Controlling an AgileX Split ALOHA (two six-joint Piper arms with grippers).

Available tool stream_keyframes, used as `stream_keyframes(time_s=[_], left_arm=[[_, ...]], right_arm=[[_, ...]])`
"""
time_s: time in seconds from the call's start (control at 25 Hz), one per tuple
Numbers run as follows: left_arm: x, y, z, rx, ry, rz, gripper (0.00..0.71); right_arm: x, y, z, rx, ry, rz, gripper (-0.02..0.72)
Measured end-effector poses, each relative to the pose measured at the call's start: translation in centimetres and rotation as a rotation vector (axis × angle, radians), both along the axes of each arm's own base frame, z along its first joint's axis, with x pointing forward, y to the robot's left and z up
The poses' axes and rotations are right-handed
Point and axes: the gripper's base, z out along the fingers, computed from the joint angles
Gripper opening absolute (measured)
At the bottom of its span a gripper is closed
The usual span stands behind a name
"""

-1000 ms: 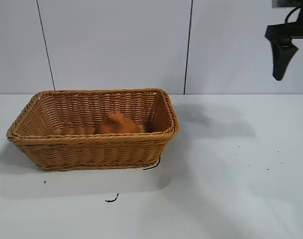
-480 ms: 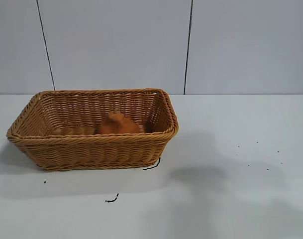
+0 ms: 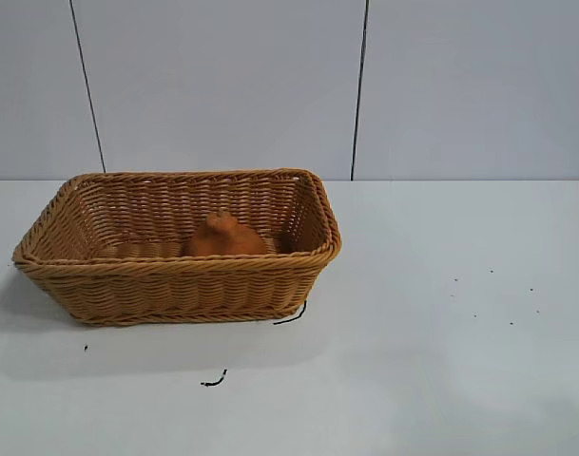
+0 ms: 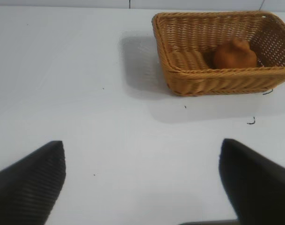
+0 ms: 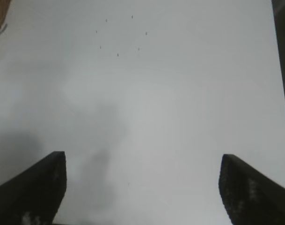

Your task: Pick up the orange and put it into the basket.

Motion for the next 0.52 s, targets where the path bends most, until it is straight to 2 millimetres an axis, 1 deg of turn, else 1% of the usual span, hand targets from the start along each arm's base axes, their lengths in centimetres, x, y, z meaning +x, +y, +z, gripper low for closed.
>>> stream_keyframes(time_s=[0.16,0.52], left_arm=[[0.0,0.0,0.0,0.0,0.0,0.0,0.639],[0.0,0.0,0.0,0.0,0.0,0.0,0.639]], right_arm=[[-1.5,0.0,0.0,0.0,-0.096,0.0,0.634],[-1.7,0.0,0.0,0.0,-0.104,0.0,0.634]])
